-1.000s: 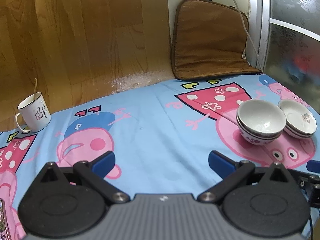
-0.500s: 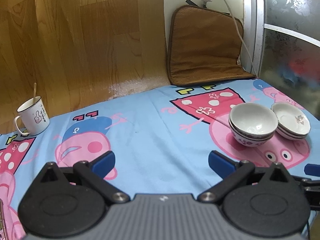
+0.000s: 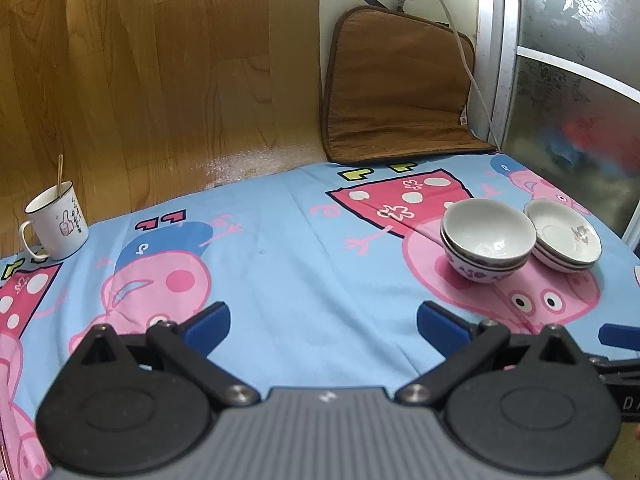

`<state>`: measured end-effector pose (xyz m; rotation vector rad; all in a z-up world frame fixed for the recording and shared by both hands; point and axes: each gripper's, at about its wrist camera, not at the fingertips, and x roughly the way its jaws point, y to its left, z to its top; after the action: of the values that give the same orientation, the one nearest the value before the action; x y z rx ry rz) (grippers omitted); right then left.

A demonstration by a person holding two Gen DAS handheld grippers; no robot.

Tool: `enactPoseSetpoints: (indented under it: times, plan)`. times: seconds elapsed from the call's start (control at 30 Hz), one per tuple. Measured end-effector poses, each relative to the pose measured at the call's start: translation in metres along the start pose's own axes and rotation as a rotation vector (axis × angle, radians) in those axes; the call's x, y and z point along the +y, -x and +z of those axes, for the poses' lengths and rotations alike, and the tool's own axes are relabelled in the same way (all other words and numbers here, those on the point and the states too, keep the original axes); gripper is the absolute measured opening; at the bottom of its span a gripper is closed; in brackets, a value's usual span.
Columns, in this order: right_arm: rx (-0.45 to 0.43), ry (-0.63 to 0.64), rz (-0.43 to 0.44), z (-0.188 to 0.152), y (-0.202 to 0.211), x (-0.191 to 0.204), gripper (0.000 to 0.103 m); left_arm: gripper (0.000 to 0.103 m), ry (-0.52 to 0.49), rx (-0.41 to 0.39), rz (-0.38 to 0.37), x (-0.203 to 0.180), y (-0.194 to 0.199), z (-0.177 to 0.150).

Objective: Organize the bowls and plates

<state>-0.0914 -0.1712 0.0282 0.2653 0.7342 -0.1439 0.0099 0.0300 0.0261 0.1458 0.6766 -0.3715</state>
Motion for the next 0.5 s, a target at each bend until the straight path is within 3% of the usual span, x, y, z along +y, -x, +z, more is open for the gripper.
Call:
enactPoseSetpoints:
  times: [0.5]
  plan:
    - [0.003,0.001,-0.017,-0.0028,0.0024,0.0064,0.098,0.103,0.017,0.004,-0.018,0.0053,0.0027,-0.0036]
